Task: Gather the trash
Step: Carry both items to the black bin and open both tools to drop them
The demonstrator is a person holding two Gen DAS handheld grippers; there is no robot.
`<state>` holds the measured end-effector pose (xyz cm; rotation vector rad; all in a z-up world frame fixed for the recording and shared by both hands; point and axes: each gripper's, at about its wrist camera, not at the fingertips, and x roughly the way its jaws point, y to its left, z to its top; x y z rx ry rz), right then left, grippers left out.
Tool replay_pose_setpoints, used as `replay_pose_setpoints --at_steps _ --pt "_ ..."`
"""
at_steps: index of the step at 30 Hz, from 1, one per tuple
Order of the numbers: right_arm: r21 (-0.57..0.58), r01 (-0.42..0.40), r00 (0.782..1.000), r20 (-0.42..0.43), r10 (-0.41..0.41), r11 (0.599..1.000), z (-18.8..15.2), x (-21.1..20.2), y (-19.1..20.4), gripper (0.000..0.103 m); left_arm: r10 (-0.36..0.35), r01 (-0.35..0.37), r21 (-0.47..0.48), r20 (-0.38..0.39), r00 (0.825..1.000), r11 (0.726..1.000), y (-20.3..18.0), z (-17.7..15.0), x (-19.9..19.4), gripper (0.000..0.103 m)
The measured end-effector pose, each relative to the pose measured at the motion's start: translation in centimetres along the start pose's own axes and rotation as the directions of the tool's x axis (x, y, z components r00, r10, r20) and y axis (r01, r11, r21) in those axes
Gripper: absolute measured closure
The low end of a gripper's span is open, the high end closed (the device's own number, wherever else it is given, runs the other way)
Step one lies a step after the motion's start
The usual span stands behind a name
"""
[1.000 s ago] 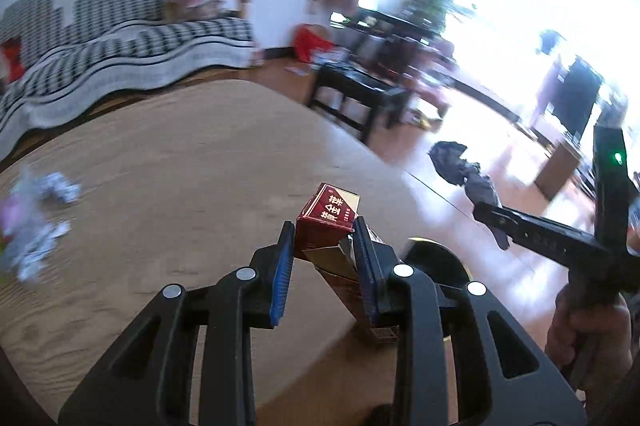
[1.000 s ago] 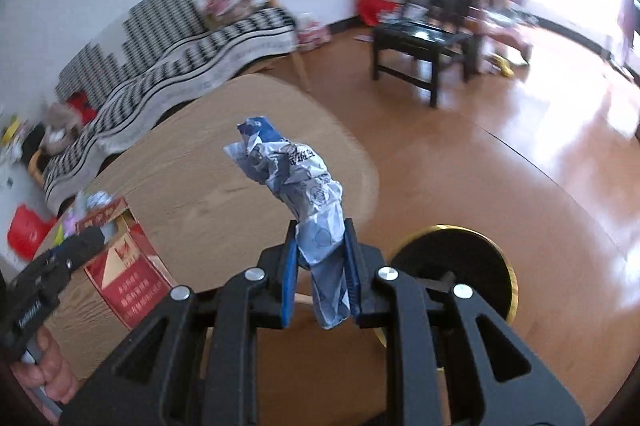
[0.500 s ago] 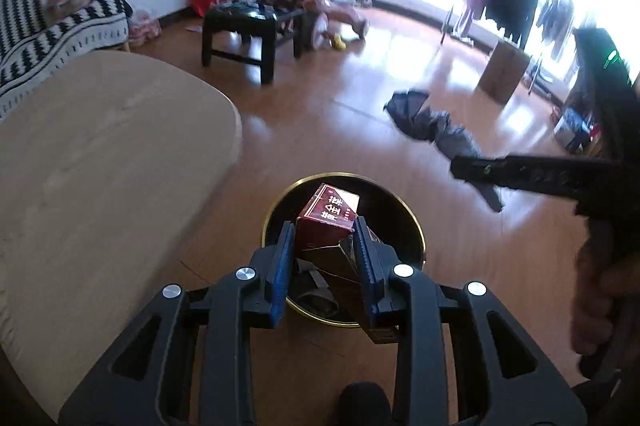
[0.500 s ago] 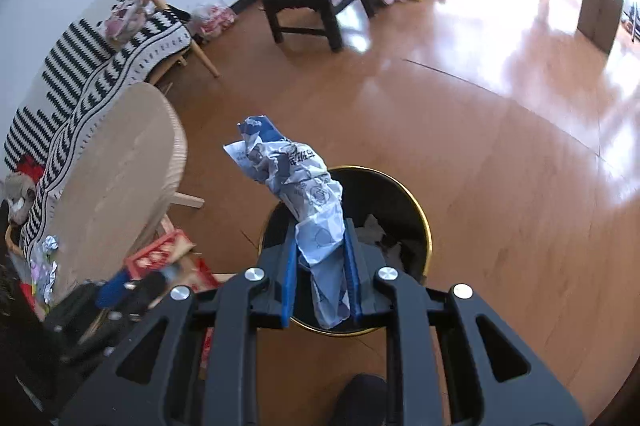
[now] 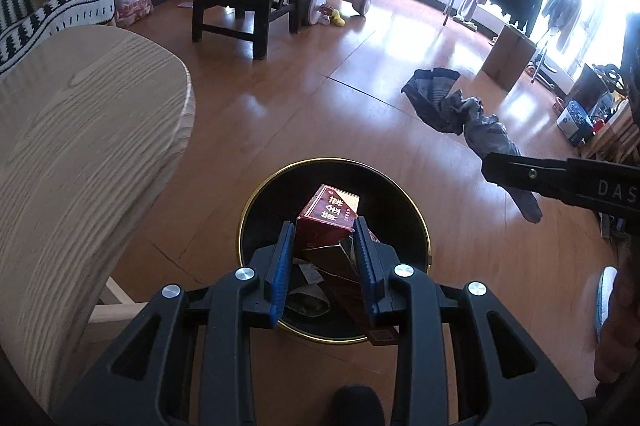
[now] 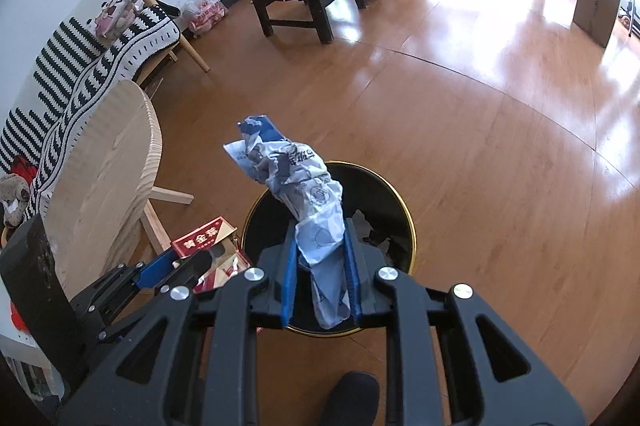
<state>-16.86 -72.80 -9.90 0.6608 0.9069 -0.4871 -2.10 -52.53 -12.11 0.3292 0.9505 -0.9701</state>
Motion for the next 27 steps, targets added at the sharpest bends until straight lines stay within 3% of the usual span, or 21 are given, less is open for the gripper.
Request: replay_pose_setpoints --at_steps 5,6,7,8,9,15,18,22,25,27 --pt "0.012 0.004 1.000 0.004 -0.004 1.000 0.0 0.1 0.1 0.077 -0.012 0.012 0.001 0.006 1.000 1.000 -0.1 0.2 0.4 0.073" --pt "0.014 0.005 1.000 0.003 -0.005 1.000 -0.1 0.1 0.1 0.065 -0.012 0.012 -0.002 0.003 1.000 1.000 -0.1 0.2 0.6 0.071" --pt "0.015 0.005 1.000 0.008 -0.005 1.000 -0.1 0.0 0.2 0.044 -0.015 0.015 -0.005 0.001 1.000 1.000 -0.1 0.2 0.6 0.063" --pt "0.015 0.009 1.000 0.022 -0.009 1.000 -0.1 -0.2 0.3 0.037 -0.016 0.016 -0.012 -0.001 1.000 1.000 0.0 0.2 0.7 0.056" --pt "0.011 0.010 0.999 0.031 -0.010 1.000 -0.2 -0.4 0.5 0.034 -0.017 0.017 -0.016 0.002 1.000 1.000 0.0 0.1 0.6 0.041" --pt "-0.002 0.010 0.999 0.035 -0.010 1.000 -0.3 -0.6 1.3 0.033 -0.012 0.012 -0.015 0.017 1.000 1.000 0.1 0.0 -0.3 0.029" --pt "-0.022 0.014 0.999 0.046 -0.013 1.000 -0.1 -0.7 2.0 0.028 -0.005 0.006 -0.022 0.025 1.000 1.000 0.4 0.0 -1.6 0.020" --pt "-0.066 0.010 0.997 0.074 -0.005 0.998 -0.1 -1.3 4.5 0.023 0.003 -0.002 -0.008 0.054 0.999 1.000 1.2 -0.3 -4.8 0.012" --pt "-0.119 0.005 0.995 0.101 0.008 0.993 0.0 -1.6 7.4 0.014 0.026 -0.027 0.020 0.082 0.996 0.999 2.4 -0.7 -7.9 0.010" --pt "-0.158 -0.009 0.994 0.104 0.025 0.987 -0.1 -1.4 9.8 0.014 0.040 -0.042 0.020 0.096 0.995 0.999 3.9 -1.1 -10.1 0.009"
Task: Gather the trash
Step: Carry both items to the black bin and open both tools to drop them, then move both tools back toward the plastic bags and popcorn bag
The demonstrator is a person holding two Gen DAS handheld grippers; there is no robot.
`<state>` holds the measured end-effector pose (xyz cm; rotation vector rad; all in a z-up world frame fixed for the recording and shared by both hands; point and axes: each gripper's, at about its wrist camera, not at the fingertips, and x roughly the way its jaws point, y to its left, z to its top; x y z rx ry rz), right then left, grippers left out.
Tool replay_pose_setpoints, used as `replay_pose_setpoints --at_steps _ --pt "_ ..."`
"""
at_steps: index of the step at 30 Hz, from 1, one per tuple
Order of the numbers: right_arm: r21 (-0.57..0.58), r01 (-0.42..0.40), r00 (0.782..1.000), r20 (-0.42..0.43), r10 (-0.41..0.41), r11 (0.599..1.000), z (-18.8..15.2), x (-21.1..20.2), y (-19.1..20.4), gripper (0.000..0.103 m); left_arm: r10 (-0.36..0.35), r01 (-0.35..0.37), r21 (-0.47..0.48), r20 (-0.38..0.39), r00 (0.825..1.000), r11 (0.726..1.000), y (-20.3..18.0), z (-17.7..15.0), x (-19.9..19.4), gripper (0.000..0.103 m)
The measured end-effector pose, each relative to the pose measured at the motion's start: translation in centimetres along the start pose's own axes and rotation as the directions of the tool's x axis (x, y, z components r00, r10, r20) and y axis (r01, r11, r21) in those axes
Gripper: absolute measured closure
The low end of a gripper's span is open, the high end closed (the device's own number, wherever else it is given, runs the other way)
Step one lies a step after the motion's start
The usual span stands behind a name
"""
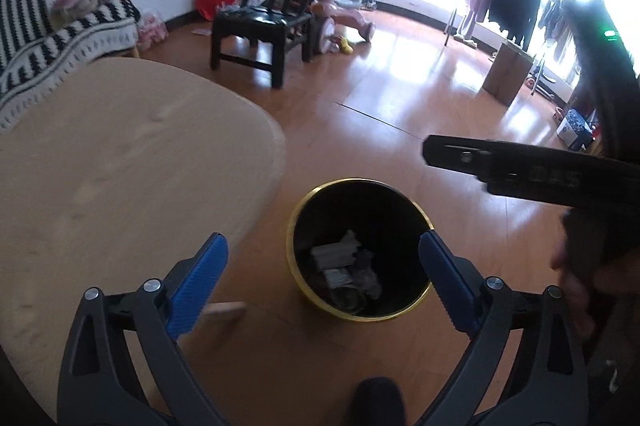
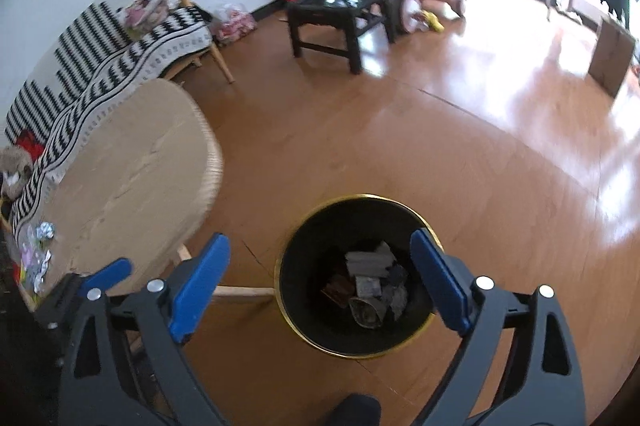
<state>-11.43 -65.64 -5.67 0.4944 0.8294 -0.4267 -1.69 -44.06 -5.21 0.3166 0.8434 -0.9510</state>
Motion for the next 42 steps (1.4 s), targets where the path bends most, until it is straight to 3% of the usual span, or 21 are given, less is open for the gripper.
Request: replay_pose_setpoints --at_steps 6,15,21,25,30,37,42 --pt "-0.108 -0.087 0.996 -0.012 0.086 0.990 0.3 0.4 8.3 0.014 0.106 -0.102 -0.090 0.042 0.994 0.991 7.0 -1.4 -6.6 0.009" --pt "-0.259 -0.227 0.974 -0.063 0.218 0.939 -0.4 1.2 22.9 0.014 0.302 -0.275 -0.239 0.087 0.949 0.931 18.4 -6.5 -16.4 0.009" --pt "-0.315 -0.323 0.946 -0.130 0.296 0.892 -2.3 2.4 32.0 0.014 0.429 -0.378 -0.378 0.058 0.901 0.845 26.7 -11.5 -22.0 0.009" --pt "-0.342 -0.377 0.925 -0.182 0.333 0.860 -4.0 3.5 37.2 0.014 0.495 -0.419 -0.495 0.027 0.868 0.762 32.3 -15.2 -25.5 0.009" --pt "-0.430 -0.414 0.909 -0.238 0.342 0.802 -7.0 4.9 43.2 0.014 0.537 -0.442 -0.596 -0.022 0.843 0.670 38.5 -17.5 -27.5 0.009" --pt "-0.537 -0.472 0.881 -0.307 0.360 0.699 -11.3 6.4 49.9 0.014 0.548 -0.462 -0.646 -0.081 0.833 0.607 44.0 -17.8 -25.6 0.009" --pt "-0.589 -0.470 0.882 -0.326 0.339 0.658 -13.3 8.1 53.7 0.014 0.524 -0.444 -0.678 -0.102 0.846 0.586 45.9 -18.4 -24.0 0.009"
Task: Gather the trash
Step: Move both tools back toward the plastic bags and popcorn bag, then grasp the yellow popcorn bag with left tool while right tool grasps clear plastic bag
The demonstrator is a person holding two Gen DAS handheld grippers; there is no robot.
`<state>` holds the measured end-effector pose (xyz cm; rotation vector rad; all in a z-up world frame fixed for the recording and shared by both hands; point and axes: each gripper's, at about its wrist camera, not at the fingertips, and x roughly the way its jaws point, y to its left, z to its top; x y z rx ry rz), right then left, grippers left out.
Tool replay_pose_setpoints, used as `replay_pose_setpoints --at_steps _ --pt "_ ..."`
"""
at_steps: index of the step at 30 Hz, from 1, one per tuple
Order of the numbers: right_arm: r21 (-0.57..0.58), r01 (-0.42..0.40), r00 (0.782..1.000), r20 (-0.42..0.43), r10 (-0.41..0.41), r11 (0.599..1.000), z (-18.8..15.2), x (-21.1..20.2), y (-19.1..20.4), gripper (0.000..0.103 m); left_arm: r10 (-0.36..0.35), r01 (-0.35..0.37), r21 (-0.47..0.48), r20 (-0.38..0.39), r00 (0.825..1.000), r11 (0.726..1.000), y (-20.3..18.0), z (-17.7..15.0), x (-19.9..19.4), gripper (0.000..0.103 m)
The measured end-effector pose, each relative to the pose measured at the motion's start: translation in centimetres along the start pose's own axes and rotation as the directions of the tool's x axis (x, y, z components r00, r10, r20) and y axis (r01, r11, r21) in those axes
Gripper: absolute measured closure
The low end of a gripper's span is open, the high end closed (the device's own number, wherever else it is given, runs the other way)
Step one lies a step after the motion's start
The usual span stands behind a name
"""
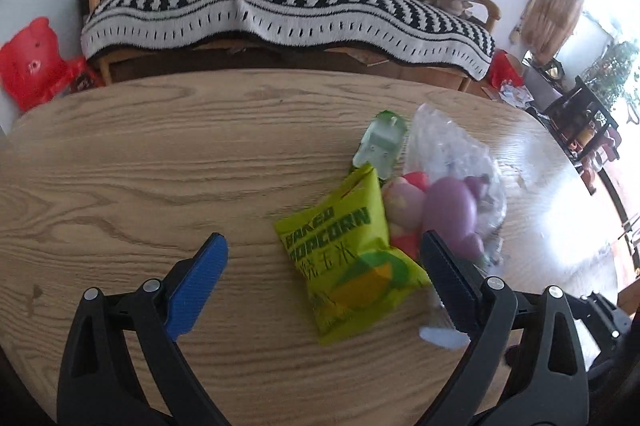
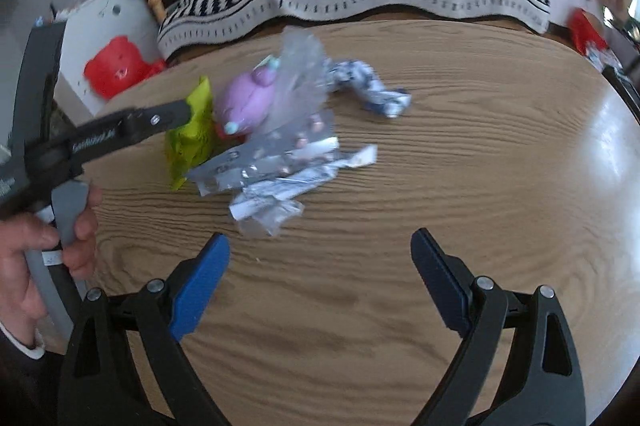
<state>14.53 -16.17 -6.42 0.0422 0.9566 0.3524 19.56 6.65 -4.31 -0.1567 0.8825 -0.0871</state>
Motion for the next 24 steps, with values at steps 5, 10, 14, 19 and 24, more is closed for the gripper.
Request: replay_pose_setpoints --at_steps 5,10,14,19,24 --pt "-0.021 -0.021 1.000 -0.001 0.021 1.000 0.7 2.2 1.1 0.022 -0.008 0.008 -0.016 -0.021 1.000 1.000 0.3 0.1 2.0 0.009" --pt "-0.077 -0.081 0.997 -0.019 0.079 0.994 0.8 2.5 2.2 0.078 -0.029 0.030 0.025 -0.018 0.999 0.999 -0.3 -0.1 2.3 0.028" --pt "-0.146 -0.082 0.996 -0.029 0.079 0.986 -0.2 1.2 2.8 0.091 -0.027 0.028 0.097 -0.013 1.000 0.995 -1.2 -0.7 1.7 0.044" --pt "-0.144 -0.144 0.990 -0.009 0.144 0.979 -1.2 -2.1 2.3 0.094 -0.014 0.017 0.129 -0.020 1.000 0.991 -1.9 -1.3 0.6 0.051" --pt "-0.183 -0.052 0.999 -0.003 0.052 0.982 -2.4 -4.6 1.6 0.095 -0.002 0.000 0.120 0.011 1.000 0.993 -1.9 -1.1 -1.5 0.052"
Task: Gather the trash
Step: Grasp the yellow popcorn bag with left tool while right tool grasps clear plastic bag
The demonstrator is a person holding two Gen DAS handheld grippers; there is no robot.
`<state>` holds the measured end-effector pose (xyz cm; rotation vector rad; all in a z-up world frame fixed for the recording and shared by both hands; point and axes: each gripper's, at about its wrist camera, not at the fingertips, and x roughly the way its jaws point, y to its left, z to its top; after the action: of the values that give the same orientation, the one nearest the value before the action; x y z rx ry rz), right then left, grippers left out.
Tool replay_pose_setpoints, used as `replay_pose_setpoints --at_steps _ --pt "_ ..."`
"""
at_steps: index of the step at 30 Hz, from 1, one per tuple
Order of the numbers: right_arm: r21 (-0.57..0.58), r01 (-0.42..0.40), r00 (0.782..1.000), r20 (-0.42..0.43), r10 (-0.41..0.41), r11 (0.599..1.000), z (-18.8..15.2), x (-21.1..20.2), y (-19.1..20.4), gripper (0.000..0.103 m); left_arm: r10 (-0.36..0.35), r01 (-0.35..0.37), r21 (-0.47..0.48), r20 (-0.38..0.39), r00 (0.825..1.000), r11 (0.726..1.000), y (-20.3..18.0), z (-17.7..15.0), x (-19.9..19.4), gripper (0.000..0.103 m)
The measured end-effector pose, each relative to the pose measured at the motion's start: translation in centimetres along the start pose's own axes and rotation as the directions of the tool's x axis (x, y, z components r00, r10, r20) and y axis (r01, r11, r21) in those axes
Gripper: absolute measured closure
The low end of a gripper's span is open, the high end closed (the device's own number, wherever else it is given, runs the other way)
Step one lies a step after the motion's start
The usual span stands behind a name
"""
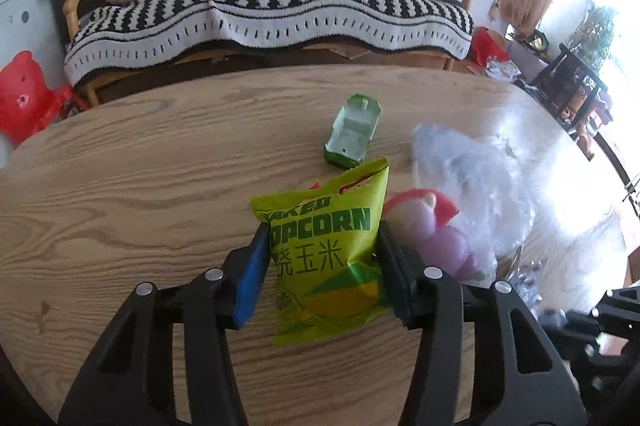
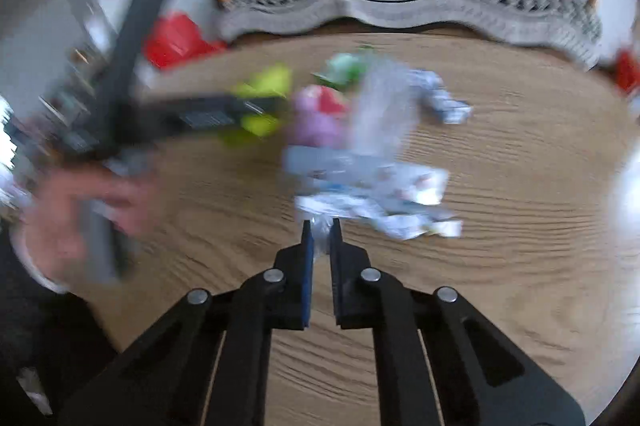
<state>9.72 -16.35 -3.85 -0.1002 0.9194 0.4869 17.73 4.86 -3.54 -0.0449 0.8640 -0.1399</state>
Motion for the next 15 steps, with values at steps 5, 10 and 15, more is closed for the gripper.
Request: replay_pose_setpoints --at_steps 5,10,15 --pt "0.085 -0.126 0.990 0.079 0.119 0.988 -1.2 -3.8 -2.2 0.096 -0.006 0.006 -0.021 0.041 0.999 1.000 0.1 0.3 -2.5 0.052" --pt "0.183 -0.189 0.969 0.193 0.154 0.965 -1.7 -8.0 -4.7 0.096 -0.009 0.010 -0.021 0.053 0.999 1.000 -1.1 0.4 -3.7 0.052" --pt "0.290 -0.336 0.914 0.329 0.237 0.896 -1.9 -11.3 -7.5 0.096 -0.037 0.038 -0.005 0.067 0.997 0.999 -3.5 0.6 -4.9 0.052"
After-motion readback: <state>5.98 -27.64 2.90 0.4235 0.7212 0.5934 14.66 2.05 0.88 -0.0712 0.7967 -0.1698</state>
